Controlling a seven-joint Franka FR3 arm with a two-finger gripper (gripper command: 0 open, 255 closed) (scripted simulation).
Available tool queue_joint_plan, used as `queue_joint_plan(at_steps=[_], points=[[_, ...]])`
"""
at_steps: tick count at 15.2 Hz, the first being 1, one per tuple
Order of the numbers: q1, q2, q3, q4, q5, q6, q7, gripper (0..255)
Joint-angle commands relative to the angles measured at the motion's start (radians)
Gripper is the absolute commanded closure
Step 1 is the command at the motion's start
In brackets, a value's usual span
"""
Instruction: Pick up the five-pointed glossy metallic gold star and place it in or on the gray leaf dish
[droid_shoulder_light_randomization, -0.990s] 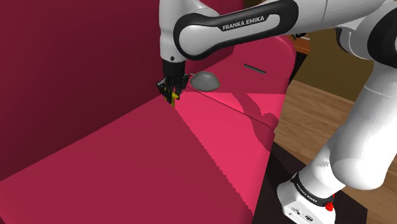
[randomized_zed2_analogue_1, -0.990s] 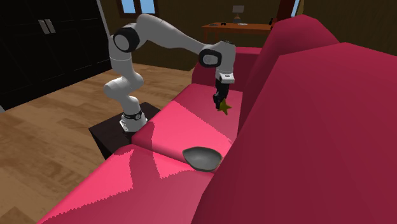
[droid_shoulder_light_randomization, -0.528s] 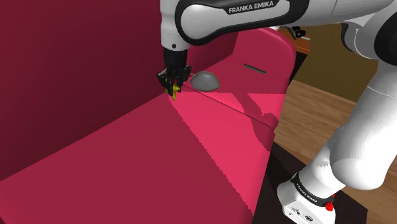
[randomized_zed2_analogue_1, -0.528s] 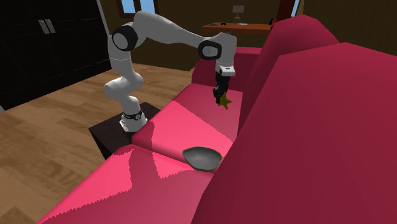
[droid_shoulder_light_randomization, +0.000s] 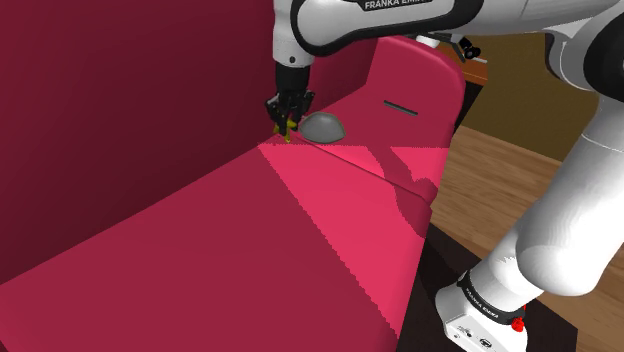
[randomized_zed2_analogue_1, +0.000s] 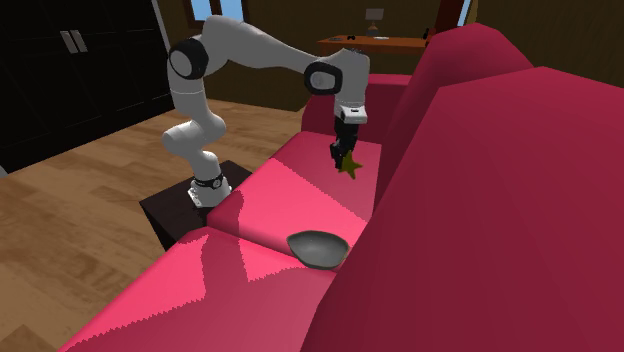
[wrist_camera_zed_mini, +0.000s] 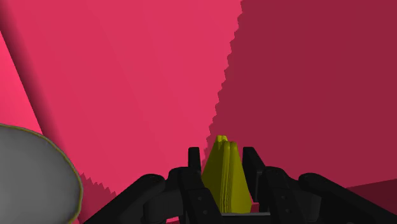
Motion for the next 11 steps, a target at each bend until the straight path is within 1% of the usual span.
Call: queue_joint_plan(at_steps=[1, 6, 11], points=[[-0.028, 0.001, -0.019, -0.001, 0.002, 0.006, -0.048, 255], [-0.092, 0.016, -0.064, 0.017, 0.002, 0.014, -0.157, 255], [-0.152, 0.055, -0.106, 0.066, -0.001, 0.013, -0.261, 255]])
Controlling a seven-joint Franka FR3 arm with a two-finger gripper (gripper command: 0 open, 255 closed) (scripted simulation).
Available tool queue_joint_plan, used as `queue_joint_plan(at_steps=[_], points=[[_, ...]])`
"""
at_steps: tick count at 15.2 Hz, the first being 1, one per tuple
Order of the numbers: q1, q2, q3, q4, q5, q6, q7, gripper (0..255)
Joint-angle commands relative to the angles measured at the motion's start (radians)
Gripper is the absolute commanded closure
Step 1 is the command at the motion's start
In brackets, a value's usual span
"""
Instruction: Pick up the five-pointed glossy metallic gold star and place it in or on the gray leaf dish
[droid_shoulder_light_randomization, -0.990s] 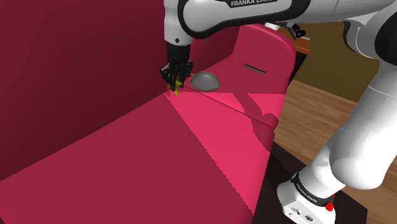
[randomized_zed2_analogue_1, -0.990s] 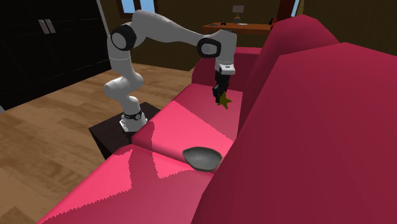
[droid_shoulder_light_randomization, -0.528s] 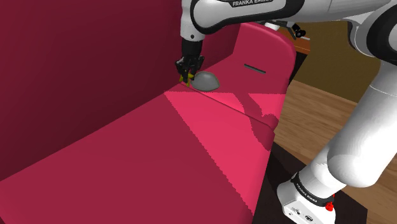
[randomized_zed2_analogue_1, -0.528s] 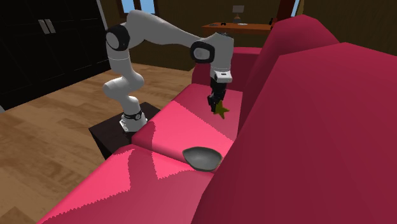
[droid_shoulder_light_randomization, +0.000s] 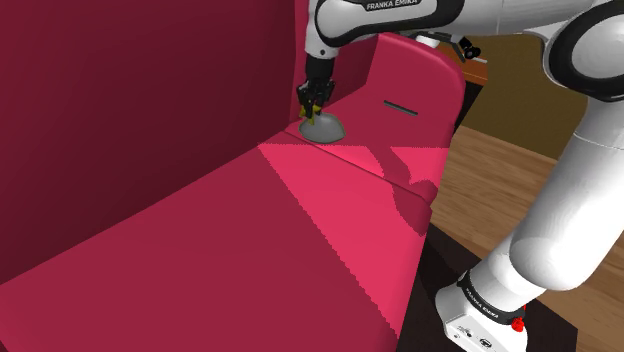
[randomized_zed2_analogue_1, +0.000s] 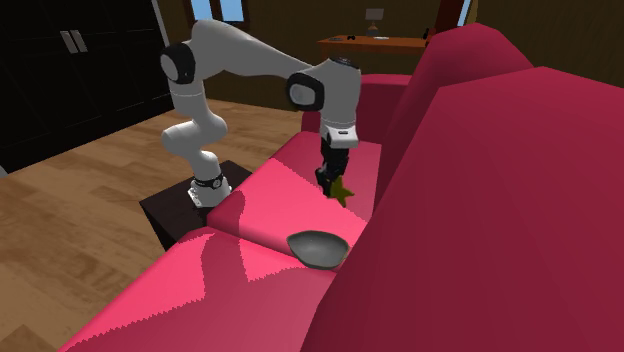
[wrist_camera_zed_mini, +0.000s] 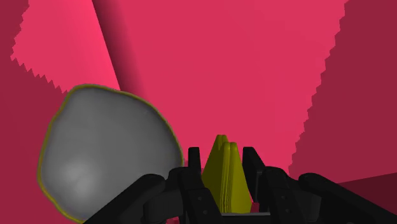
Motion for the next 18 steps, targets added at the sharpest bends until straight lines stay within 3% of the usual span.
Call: queue_joint_plan(at_steps=[1, 9, 18], points=[[-0.025, 0.018, -0.017, 0.020, -0.001, 0.002, -0.043, 255], [-0.109, 0.127, -0.071, 0.170, -0.007, -0.027, -0.190, 255], [-0.111, 0.146, -0.074, 0.076, -0.015, 0.085, -0.178, 255]])
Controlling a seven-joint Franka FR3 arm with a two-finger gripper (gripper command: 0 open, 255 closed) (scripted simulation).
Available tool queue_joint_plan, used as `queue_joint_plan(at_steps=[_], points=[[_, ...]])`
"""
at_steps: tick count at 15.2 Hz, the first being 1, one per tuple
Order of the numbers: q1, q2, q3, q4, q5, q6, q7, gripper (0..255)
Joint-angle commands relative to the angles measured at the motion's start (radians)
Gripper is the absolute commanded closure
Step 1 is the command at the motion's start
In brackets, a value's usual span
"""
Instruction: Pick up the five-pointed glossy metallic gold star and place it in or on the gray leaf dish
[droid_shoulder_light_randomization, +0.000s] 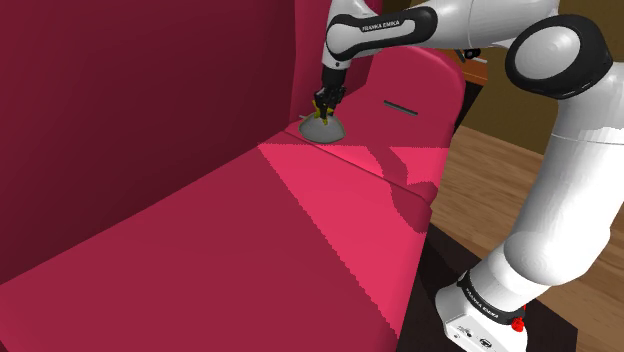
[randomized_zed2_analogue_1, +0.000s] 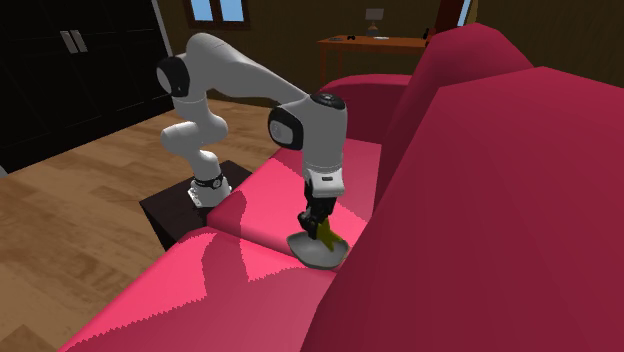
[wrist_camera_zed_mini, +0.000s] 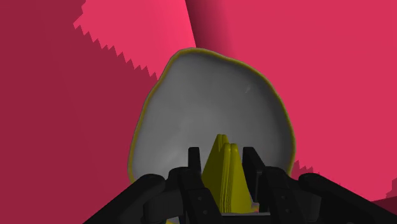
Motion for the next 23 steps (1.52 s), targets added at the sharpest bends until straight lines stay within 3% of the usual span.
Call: queue_joint_plan(at_steps=[1, 10, 11, 16, 20, 23], points=[[-0.001, 0.005, -0.001, -0.020, -0.002, 0.026, 0.002, 255], [-0.001, 0.011, -0.002, -0.036, -0.004, 0.047, 0.005, 255], [-0.001, 0.012, -0.002, -0.036, -0.004, 0.047, 0.005, 0], [-0.001, 0.011, -0.002, -0.036, -0.004, 0.047, 0.005, 0], [0.005, -0.013, 0.004, 0.056, 0.005, -0.068, -0.002, 0], [0.005, -0.013, 0.004, 0.056, 0.005, -0.068, -0.002, 0]])
